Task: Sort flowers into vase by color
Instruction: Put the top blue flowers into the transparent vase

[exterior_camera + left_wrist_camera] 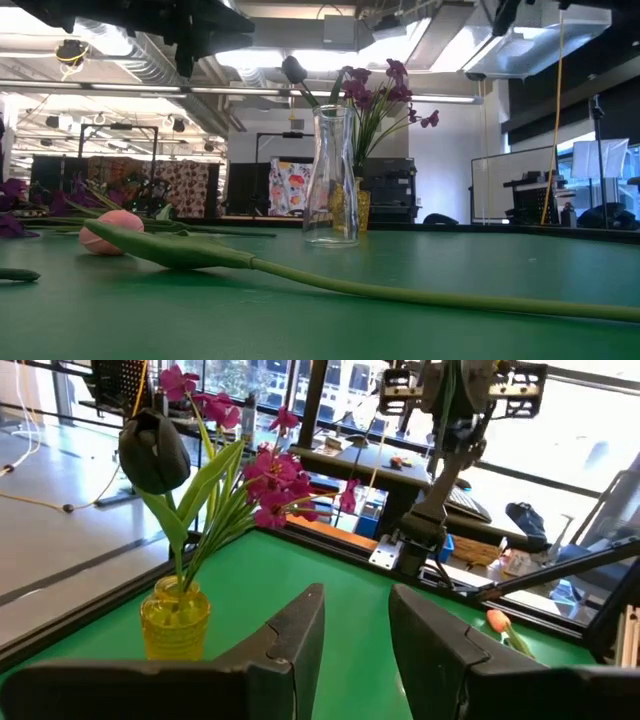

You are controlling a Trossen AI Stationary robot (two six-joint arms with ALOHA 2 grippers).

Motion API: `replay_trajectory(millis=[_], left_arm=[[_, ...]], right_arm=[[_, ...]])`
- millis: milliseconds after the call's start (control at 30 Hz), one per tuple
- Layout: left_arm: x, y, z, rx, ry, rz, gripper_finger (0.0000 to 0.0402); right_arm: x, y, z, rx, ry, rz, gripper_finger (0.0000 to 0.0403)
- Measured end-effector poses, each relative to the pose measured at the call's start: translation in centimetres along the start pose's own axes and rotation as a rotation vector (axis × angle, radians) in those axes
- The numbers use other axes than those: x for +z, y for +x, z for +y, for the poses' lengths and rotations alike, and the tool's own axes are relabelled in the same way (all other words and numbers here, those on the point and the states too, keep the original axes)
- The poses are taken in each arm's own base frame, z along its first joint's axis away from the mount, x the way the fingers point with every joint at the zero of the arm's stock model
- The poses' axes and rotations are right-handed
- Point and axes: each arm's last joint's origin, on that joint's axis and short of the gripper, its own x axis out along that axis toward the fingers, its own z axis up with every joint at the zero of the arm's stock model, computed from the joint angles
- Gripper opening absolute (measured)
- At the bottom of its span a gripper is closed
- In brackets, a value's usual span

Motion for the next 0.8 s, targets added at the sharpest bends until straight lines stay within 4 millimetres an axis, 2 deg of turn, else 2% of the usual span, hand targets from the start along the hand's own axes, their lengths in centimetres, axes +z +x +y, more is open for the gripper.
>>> replay_trajectory(millis=[400, 567, 800], left_arm=[[0.2, -0.6, -1.5, -0.085, -0.019, -0.036, 0.0110], [0.2, -0.8, -2.1, -0.122, -0.010, -0.050, 0.0110], [-0.5, 0.0, -3.1, -0.152, 0.001, -0.062, 0.0110]], right_arm=[[-3.3, 3.8, 5.0, 0.004, -0.122, -0.040, 0.0005], [-5.0, 5.1, 5.9, 0.012, -0.123, -0.035, 0.0005], [-7.3, 6.8, 6.3, 0.031, -0.111, -0.065, 0.0005]])
